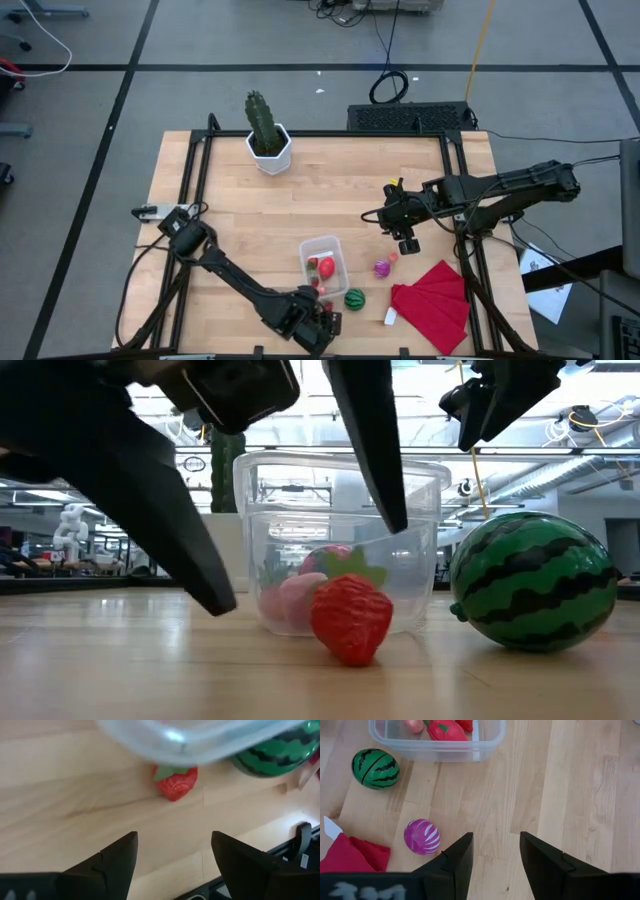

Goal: Pick and placing Produce into tupperware
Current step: Put the strawberry into the transparent white bin

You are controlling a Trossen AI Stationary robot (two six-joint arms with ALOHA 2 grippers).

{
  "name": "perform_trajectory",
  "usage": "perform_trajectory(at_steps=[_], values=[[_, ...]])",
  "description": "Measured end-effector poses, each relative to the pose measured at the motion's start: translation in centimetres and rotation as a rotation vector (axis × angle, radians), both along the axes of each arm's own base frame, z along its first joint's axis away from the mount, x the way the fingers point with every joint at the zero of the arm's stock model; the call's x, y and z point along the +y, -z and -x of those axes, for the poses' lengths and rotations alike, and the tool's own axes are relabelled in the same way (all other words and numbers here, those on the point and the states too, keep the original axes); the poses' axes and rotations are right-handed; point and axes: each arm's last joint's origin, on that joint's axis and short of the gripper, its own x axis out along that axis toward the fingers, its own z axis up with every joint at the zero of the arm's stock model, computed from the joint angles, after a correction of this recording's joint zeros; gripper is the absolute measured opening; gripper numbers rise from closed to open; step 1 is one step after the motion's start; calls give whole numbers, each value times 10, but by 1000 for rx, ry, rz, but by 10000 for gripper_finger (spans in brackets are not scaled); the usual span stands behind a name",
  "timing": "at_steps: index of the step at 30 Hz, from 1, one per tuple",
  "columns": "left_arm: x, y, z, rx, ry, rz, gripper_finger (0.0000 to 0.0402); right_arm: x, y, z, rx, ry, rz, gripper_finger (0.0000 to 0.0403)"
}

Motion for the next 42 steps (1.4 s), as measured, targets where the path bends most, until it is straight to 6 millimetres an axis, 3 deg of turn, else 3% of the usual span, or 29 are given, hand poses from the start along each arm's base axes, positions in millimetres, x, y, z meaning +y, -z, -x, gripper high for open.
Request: perform_trajectory(at_steps=[6, 13, 29, 35, 42], values=[[-15, 0, 11, 8, 3, 15, 257, 3, 0, 0, -1, -14, 1, 153], [-31, -6, 33, 37, -59, 39, 257, 22, -3, 0, -55, -109, 2, 153], [-8, -44, 81, 306, -176, -109, 257, 72, -5, 5, -120, -214, -99, 153], [-2, -54, 81, 286, -181, -101, 257, 95, 4, -8, -131, -240, -227, 153], [1, -50, 55, 160, -81, -81, 257, 99, 12, -14, -113, -266, -199, 153]])
